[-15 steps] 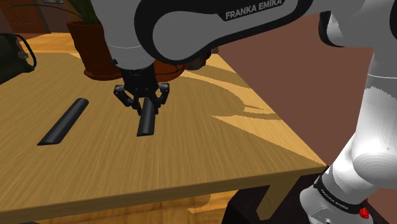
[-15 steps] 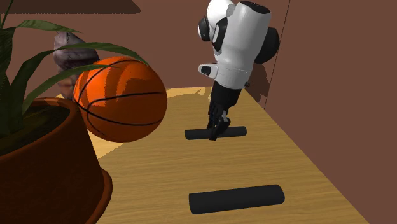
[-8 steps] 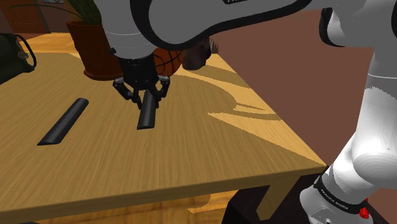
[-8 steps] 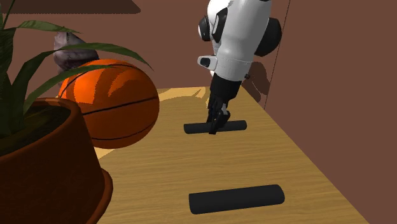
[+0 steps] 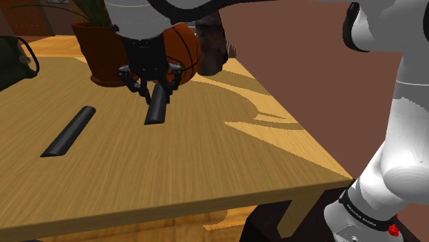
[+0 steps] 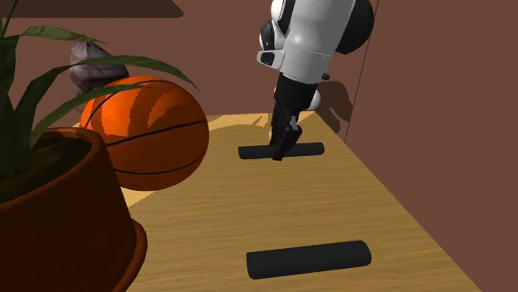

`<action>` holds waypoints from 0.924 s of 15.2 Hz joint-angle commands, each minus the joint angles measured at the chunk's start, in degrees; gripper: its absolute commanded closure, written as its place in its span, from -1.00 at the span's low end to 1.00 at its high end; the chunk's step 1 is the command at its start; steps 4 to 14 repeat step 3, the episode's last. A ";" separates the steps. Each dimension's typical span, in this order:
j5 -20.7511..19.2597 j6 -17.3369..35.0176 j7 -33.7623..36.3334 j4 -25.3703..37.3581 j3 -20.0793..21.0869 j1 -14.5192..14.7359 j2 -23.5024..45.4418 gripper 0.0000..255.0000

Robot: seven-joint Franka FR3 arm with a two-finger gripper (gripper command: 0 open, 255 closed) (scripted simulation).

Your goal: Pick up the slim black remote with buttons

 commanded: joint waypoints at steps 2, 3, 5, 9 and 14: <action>-0.23 -2.01 -0.26 2.34 0.00 0.80 0.39 1.00; -0.23 -2.01 -0.26 2.33 0.00 0.80 0.39 1.00; -0.23 -2.01 -0.26 2.33 0.00 0.80 0.39 1.00; -0.23 -2.01 -0.26 2.33 0.00 0.80 0.39 1.00; -0.23 -2.01 -0.26 2.33 0.00 0.80 0.39 1.00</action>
